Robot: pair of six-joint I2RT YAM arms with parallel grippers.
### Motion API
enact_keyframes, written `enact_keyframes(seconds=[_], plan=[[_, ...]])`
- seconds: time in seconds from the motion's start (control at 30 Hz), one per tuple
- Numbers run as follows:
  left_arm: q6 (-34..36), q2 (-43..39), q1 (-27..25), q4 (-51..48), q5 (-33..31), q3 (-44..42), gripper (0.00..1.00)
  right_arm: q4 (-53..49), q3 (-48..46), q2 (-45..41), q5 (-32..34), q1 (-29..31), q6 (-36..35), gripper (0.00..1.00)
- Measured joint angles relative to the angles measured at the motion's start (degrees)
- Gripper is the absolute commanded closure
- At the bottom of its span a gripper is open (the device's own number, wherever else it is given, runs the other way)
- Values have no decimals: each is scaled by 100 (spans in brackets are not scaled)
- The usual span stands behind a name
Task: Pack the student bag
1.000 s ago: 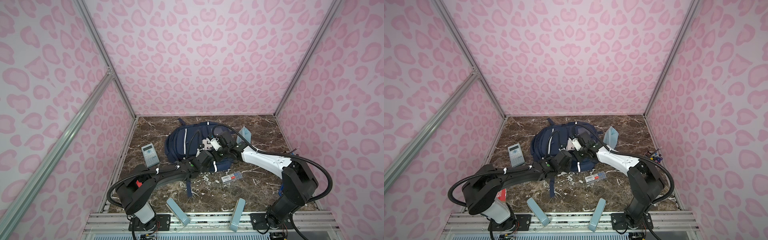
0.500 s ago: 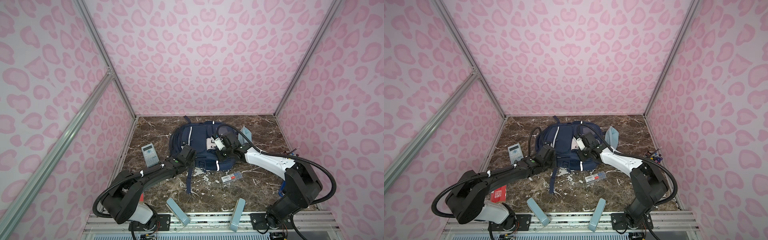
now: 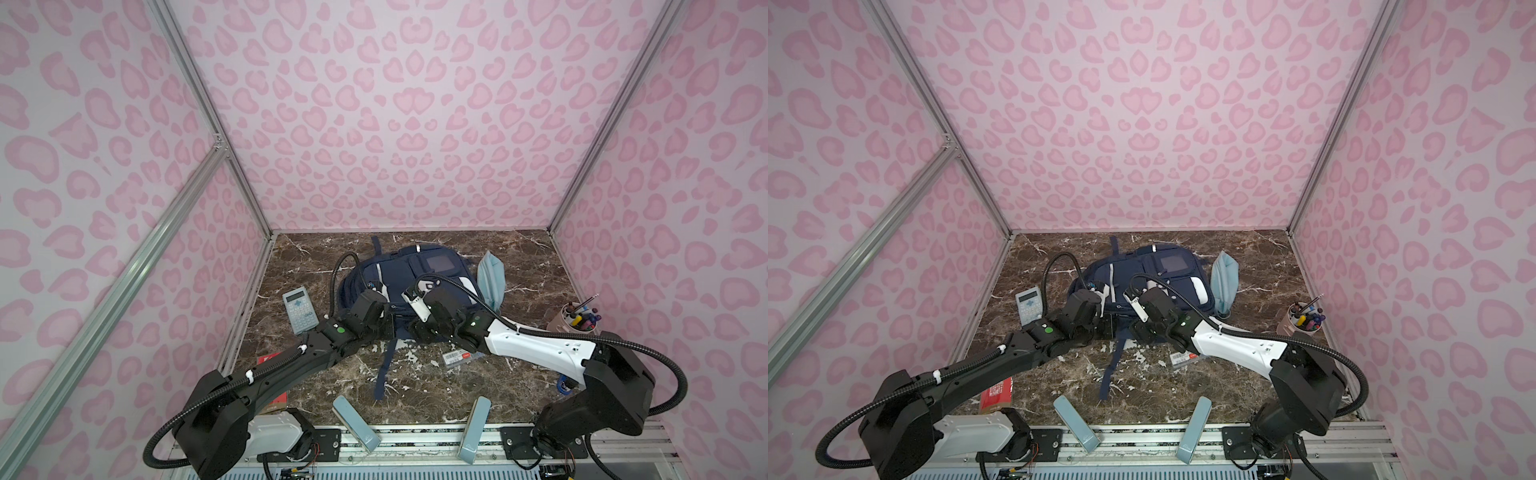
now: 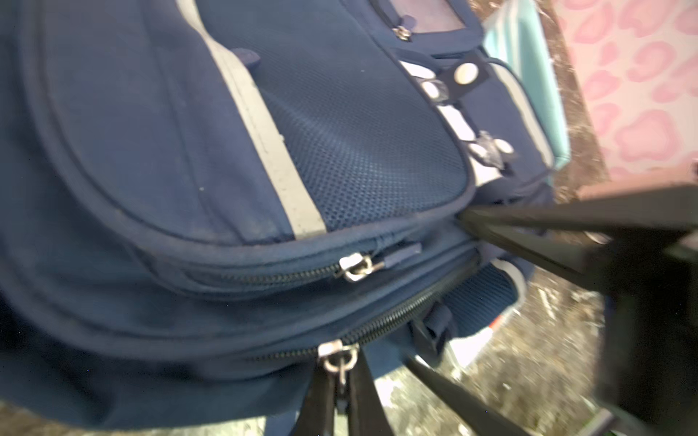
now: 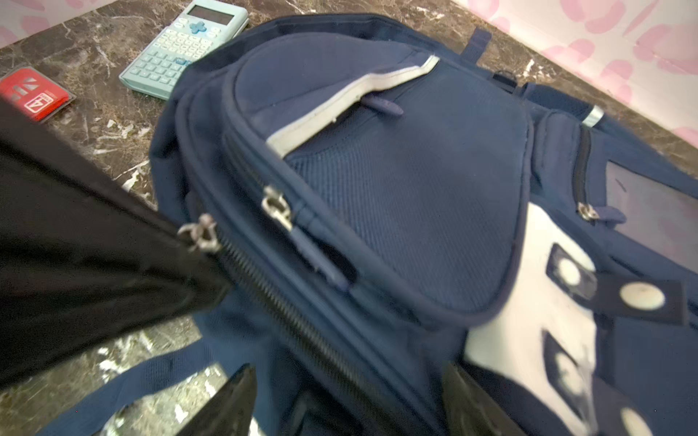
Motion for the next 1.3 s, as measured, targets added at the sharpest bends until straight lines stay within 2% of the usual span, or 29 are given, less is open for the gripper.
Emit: enact_keyframes(seconds=[0.1, 0.17, 0.27, 0.37, 0.5, 0.6, 0.73, 0.83, 0.9, 0.93, 1.0, 1.03, 1.1, 1.17, 1.3], plan=[[-120, -264, -15, -48, 101, -79, 97, 337, -22, 131, 55, 22, -103, 40], [-142, -400, -9, -138, 107, -120, 97, 590, -92, 166, 59, 28, -190, 63], [-140, -492, 92, -168, 146, -170, 97, 750, -140, 208, 81, 31, -382, 85], [-131, -531, 433, -164, 275, -236, 97, 763, -164, 203, 66, 35, -579, 100], [22, -514, 896, -273, 175, -240, 97, 750, -251, 85, 96, -2, -741, 100], [83, -361, 1462, -275, 48, -247, 97, 632, -273, 15, 39, -155, -809, 100], [363, -254, 2179, -192, 505, -155, 97, 688, -297, -44, -525, -509, -898, 100], [472, -413, 2306, -151, 879, -94, 97, 846, -280, -33, -962, -824, -909, 100], [472, -577, 2245, -131, 988, -144, 97, 883, -219, 35, -1029, -962, -911, 100], [457, -664, 2166, -109, 1001, -219, 97, 885, -179, 83, -988, -1012, -892, 95], [367, -809, 1906, -92, 1016, -393, 97, 850, -142, 125, -916, -1121, -831, 66], [289, -841, 1720, -81, 994, -455, 97, 793, -140, 127, -883, -1204, -726, 55], [111, -815, 1300, -83, 964, -522, 97, 662, -157, 70, -675, -1311, -577, 41], [-61, -710, 892, -68, 885, -516, 97, 595, -334, -195, -317, -1239, -501, 33], [-304, -393, 238, -59, 846, -251, 97, 802, -1058, -1150, -162, -586, -723, 34]])
